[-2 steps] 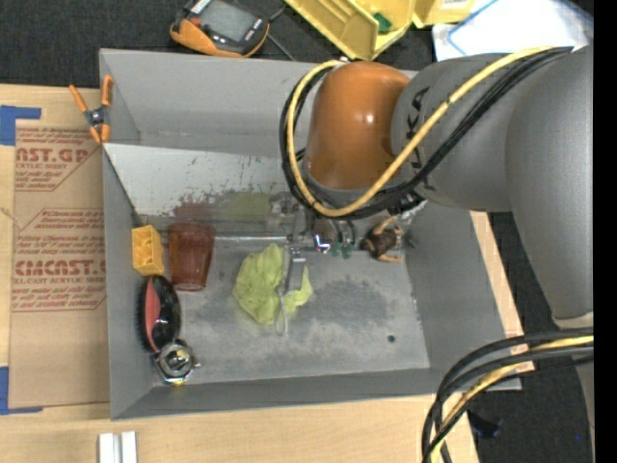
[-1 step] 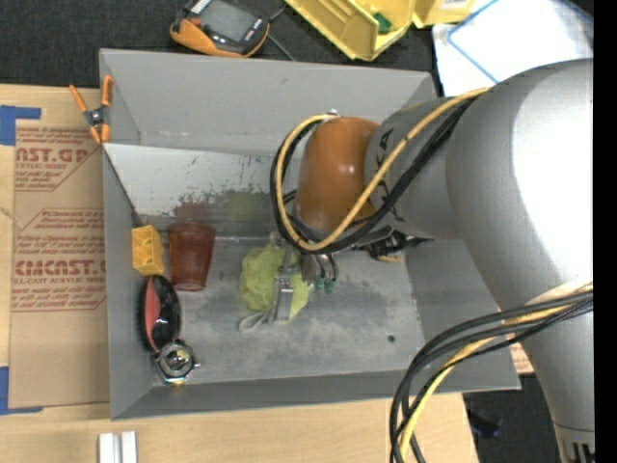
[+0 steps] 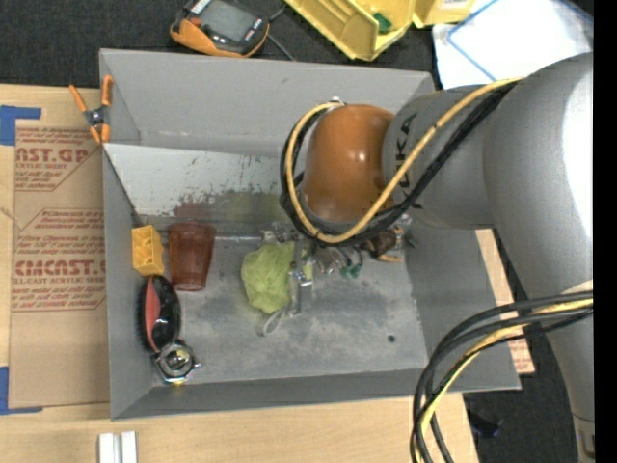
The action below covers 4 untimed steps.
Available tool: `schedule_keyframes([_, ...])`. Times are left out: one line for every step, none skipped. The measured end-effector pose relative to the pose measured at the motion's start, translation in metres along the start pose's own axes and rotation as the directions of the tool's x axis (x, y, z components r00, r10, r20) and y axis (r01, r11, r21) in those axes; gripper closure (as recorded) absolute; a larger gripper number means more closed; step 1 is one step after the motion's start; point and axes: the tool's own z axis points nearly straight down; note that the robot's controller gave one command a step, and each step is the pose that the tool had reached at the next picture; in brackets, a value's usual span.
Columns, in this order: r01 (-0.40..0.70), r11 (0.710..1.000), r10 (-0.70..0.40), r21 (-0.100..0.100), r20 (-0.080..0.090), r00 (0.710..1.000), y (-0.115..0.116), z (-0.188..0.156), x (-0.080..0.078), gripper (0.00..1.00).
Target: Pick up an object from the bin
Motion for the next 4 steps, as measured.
schedule_keyframes([-0.304,0.953,0.304,-0.001,-0.008,0.953,0.002,0.006,0.006,1.00])
schedule_keyframes([-0.304,0.953,0.304,-0.001,-0.008,0.953,0.002,0.006,0.006,1.00])
schedule_keyframes([-0.305,0.952,0.305,-0.001,-0.011,0.952,0.001,-0.100,0.018,1.00])
schedule_keyframes([-0.334,0.943,0.334,-0.001,-0.009,0.943,-0.002,-0.133,0.012,1.00])
